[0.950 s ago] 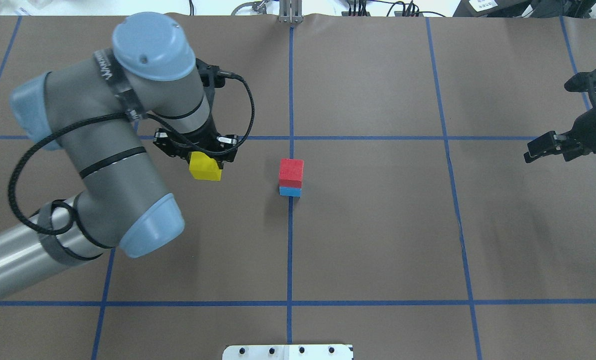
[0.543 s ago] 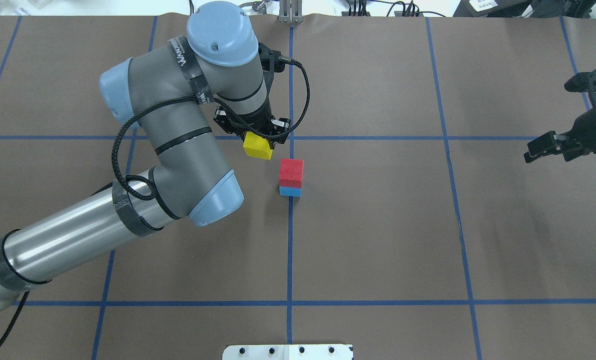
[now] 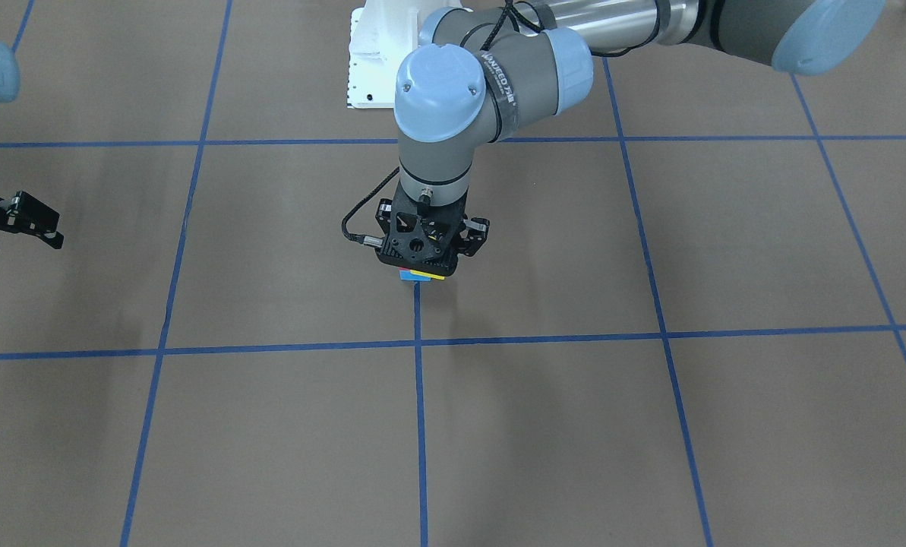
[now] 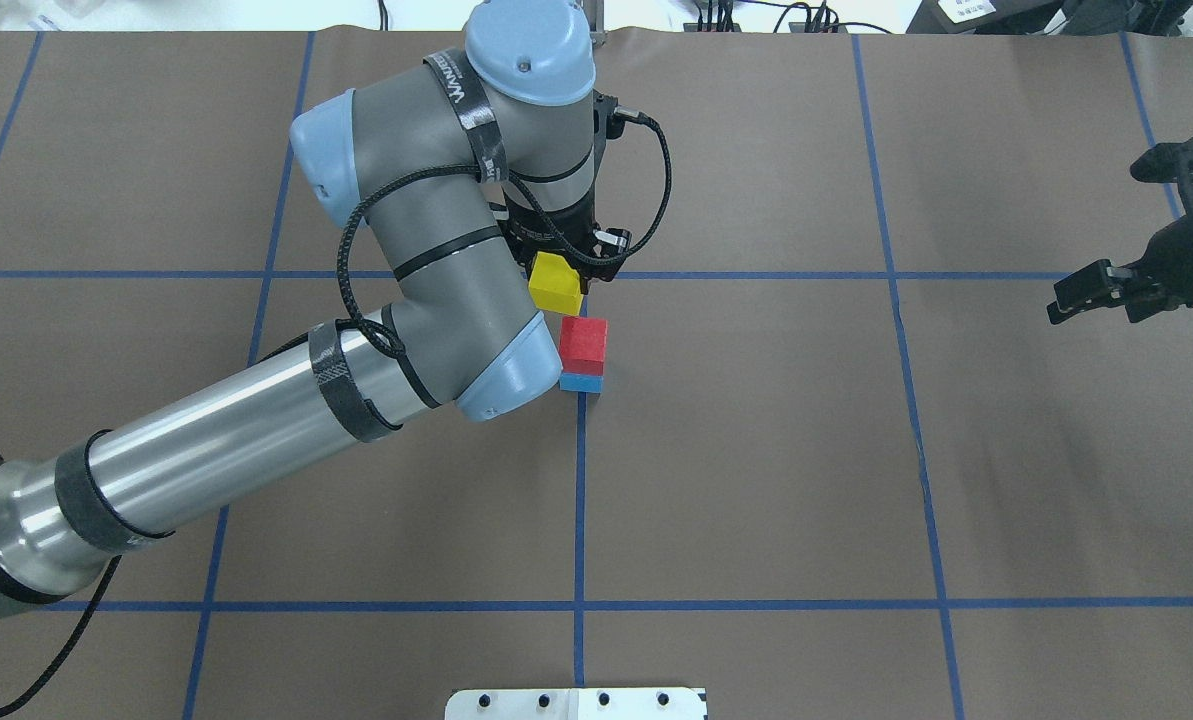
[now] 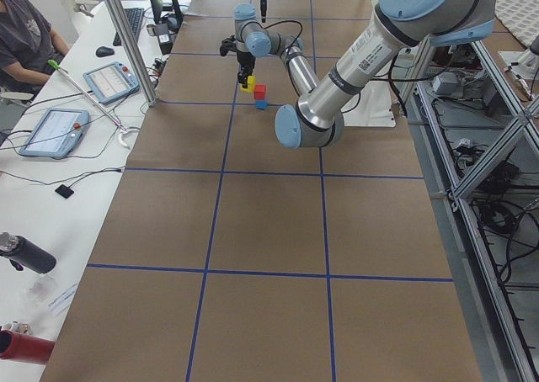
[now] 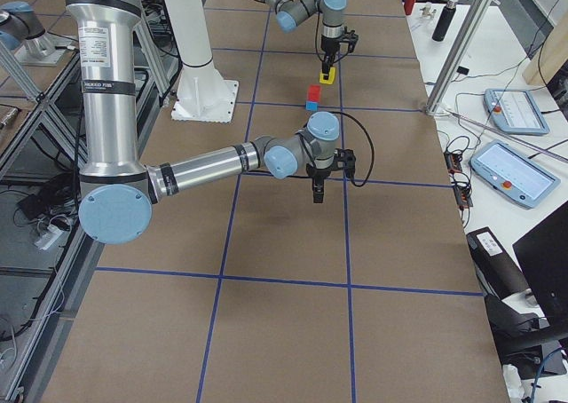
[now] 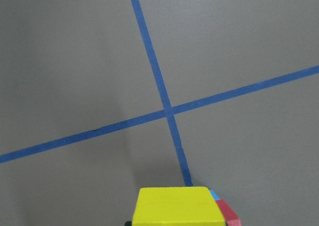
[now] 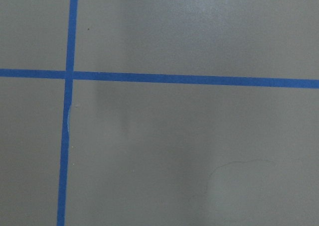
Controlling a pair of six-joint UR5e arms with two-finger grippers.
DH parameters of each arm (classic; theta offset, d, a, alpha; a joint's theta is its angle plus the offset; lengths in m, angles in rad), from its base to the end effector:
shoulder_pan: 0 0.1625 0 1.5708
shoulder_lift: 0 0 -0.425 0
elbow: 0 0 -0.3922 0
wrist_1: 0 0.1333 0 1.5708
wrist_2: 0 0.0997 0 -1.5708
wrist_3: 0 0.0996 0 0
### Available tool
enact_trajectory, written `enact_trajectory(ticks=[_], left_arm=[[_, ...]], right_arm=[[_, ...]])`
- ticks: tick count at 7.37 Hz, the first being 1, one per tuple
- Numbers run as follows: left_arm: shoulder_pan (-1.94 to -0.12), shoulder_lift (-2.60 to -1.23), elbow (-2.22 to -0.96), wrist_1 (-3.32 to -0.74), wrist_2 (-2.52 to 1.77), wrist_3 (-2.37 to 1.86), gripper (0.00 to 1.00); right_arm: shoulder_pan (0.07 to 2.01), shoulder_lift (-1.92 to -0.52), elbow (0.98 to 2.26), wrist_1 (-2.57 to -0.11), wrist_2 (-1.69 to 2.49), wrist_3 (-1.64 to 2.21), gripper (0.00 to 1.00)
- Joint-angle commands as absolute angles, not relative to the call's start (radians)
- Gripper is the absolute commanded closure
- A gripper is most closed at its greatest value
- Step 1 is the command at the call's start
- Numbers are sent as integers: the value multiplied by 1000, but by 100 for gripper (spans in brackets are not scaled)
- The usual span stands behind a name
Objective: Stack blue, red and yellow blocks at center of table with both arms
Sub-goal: 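Carry the yellow cube with the left gripper above the red-blue stack, then lower the yellow cube onto the red cube and hold it there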
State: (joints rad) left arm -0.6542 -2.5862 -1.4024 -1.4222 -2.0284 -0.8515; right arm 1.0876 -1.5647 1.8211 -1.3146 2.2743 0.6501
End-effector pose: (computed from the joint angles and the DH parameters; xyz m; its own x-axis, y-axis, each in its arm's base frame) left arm 0.5445 -0.5301 0.0970 0.6683 0.2323 -0.7066 -0.1593 0.9726 0.1691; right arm -0.1742 -0.4802 0.5053 0.6653 -0.0386 0.7456 0.0028 0.9988 0.0492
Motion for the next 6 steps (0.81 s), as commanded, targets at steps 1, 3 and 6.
enact_trajectory(ticks=[1, 3, 6], left_arm=[[-631, -2594, -1391, -1402, -2042, -931, 100], [-626, -2603, -1391, -1402, -2045, -963, 100], [-601, -2603, -1391, -1404, -2043, -1002, 100]], right_arm=[[1088, -1565, 1819, -1315, 2275, 652, 0], [1088, -1565, 1821, -1315, 2275, 652, 0], [1088, -1565, 1818, -1315, 2275, 652, 0]])
